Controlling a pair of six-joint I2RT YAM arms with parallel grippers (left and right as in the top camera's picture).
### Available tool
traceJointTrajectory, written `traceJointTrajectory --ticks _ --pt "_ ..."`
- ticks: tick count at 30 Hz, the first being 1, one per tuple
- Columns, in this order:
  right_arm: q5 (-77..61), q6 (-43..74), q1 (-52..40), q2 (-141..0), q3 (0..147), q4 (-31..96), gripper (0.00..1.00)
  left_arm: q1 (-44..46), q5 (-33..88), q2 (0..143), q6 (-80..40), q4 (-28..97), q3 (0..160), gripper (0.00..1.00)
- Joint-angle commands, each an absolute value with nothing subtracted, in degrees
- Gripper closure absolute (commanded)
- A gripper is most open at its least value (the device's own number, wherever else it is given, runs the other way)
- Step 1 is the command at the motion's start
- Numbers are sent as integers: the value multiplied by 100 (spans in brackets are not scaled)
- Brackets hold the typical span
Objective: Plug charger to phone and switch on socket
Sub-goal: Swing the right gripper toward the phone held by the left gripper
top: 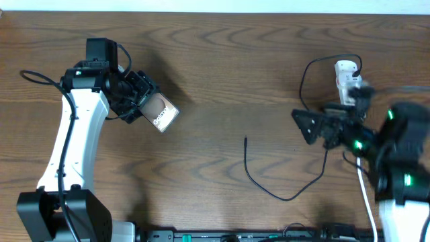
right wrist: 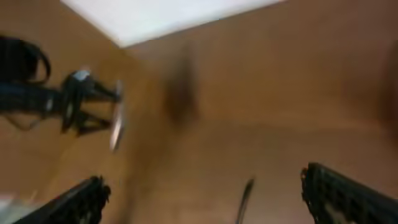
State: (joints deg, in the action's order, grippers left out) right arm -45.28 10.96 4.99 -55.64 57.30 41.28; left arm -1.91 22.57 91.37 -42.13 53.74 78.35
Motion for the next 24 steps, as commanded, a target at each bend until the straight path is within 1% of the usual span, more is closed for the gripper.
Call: traceJointTrajectory --ticks 1,3,7,12,17,20,21,22,24 --pt "-5196 333 104 -6213 6261 4624 1 -178 2351 9017 -4167 5369 7885 93" --pt "-5039 268 -172 -6490 6324 4639 1 -178 2351 9017 -4167 5371 7885 93" --pt "-5013 272 -670 -6855 6324 4200 1 -178 2351 9017 -4167 5371 7885 93" --pt "-5140 333 -1033 -6904 6320 3588 1 -178 2351 9017 -4165 5369 7885 93" --pt "-5137 1800 -1345 -7037 6307 2812 1 -178 2351 9017 -4167 5369 7885 93" --pt "-4954 1911 -1643 -7172 6307 2370 1 -178 2351 9017 -4185 5369 7885 93" --pt "-4713 2032 -1754 -7238 6307 2296 1 -178 2351 9017 -4215 5371 7885 93" --pt "-4366 2261 -1872 -7308 6307 2244 3 -178 2351 9017 -4270 5371 7885 93" --pt "-3507 2823 -2128 -7511 6307 2161 5 -178 2353 9019 -4477 5374 7885 93"
